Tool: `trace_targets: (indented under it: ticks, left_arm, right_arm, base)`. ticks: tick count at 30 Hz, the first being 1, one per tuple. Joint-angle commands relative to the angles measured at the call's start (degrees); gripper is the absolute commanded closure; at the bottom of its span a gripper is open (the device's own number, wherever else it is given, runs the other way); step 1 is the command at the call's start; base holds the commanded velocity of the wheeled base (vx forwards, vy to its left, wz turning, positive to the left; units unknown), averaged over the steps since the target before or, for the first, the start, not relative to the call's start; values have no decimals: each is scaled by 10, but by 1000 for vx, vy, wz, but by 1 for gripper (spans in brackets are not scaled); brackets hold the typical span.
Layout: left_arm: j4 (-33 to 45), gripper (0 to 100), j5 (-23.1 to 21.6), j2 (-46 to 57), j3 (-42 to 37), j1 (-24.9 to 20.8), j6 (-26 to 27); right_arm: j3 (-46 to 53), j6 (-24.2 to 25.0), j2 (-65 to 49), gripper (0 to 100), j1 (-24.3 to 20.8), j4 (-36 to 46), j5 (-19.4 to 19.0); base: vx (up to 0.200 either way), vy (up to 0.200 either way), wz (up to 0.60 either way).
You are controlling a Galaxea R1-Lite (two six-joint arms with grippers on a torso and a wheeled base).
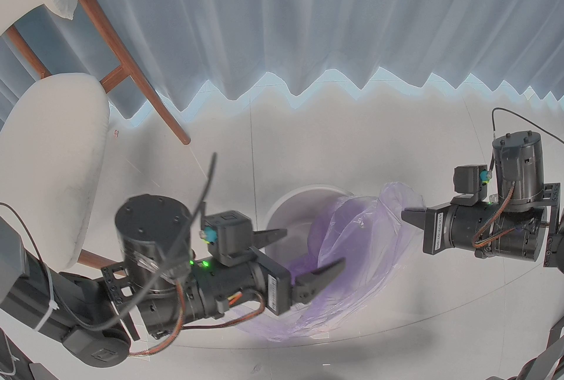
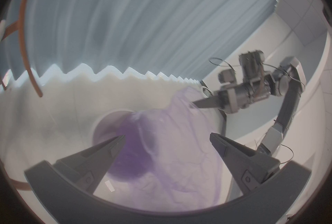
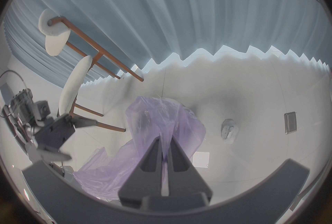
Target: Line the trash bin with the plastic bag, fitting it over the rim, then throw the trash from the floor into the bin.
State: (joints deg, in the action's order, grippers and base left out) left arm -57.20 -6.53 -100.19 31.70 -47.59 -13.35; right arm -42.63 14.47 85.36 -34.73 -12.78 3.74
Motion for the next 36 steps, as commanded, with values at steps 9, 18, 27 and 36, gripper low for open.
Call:
trace_targets:
  ticks: [9, 18, 27, 36]
  left_arm:
    - [-129, 0, -7, 40, -261, 39, -12]
    - [-201, 0, -3, -4, -239, 0, -10]
    - [-220, 0, -2, -36, -230, -66, 31]
    - [-223, 0, 24, -92, -180, -59, 36]
  right_arm:
    - [-9, 14, 53, 100, 29, -4, 20]
    - [-3, 19, 53, 100, 39, -3, 23]
    - [5, 19, 48, 100, 40, -16, 23]
    - [6, 18, 37, 100, 35, -16, 23]
  base:
    - [0, 0, 0]
    - [0, 0, 0]
    - [0, 0, 0]
    - [0, 0, 0]
